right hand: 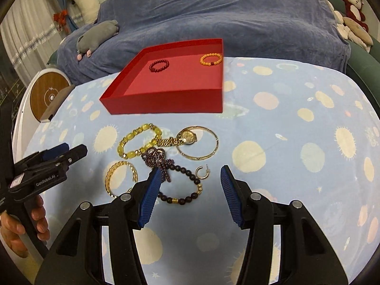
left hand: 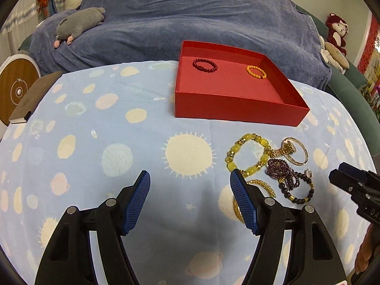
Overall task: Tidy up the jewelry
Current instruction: 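Move both open tools back over the remaining jewelry, then grasp the gold twisted cuff with the left tool while the right tool grasps the garnet beaded bow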
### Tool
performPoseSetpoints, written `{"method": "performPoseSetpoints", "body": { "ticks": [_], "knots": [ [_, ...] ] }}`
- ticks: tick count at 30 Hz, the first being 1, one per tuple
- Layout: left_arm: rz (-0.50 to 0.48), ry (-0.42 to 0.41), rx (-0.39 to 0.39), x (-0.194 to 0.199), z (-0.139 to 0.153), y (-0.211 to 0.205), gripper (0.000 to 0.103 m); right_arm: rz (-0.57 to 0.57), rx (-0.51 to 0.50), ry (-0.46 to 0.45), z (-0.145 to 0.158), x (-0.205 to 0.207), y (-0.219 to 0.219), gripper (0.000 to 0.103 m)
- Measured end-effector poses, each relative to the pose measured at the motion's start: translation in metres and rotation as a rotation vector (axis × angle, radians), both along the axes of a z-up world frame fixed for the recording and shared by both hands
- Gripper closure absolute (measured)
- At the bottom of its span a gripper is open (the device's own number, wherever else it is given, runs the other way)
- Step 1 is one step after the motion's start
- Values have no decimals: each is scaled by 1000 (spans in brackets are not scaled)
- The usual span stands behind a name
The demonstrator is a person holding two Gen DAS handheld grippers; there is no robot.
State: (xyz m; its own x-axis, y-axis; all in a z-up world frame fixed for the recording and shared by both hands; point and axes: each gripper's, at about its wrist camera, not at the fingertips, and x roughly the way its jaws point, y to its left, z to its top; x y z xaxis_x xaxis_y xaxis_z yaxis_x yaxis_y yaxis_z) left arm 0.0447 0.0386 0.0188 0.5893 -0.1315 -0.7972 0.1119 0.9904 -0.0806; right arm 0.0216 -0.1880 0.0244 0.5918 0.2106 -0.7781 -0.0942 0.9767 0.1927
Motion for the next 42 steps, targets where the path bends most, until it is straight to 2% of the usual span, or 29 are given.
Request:
{"method": "performPoseSetpoints", "body": {
  "ticks": [5, 11, 21, 34, 35, 37, 39, 42],
  "knots": [
    [-4, 27, -26, 1, -8, 3, 37, 54, -29, 21, -11, 2, 19, 54],
    [-18, 38, -10, -1, -14, 2, 37, 100, -50, 24, -16, 6, 36, 58],
    [-22, 48, -21, -2, -16, 5, 37, 95, -60, 47, -27, 24, 45, 68],
    [-44, 59, -42, -6, -18, -1, 37, 87, -56, 78, -36, 30, 44, 71],
    [-50, 63, -42, -6, -19, -3, 37, 89, -49, 80, -37, 29, 43, 72],
    [-64, 69, -41, -8, -21, -9, 37, 96, -48, 78, -36, 28, 44, 87],
    [-83, 71, -36, -10, -23, -16, 37, 98, -51, 79, -36, 27, 43, 93],
    [-104, 70, -29, -12, -25, -24, 37, 96, -43, 71, -34, 25, 41, 95]
  ]
}}
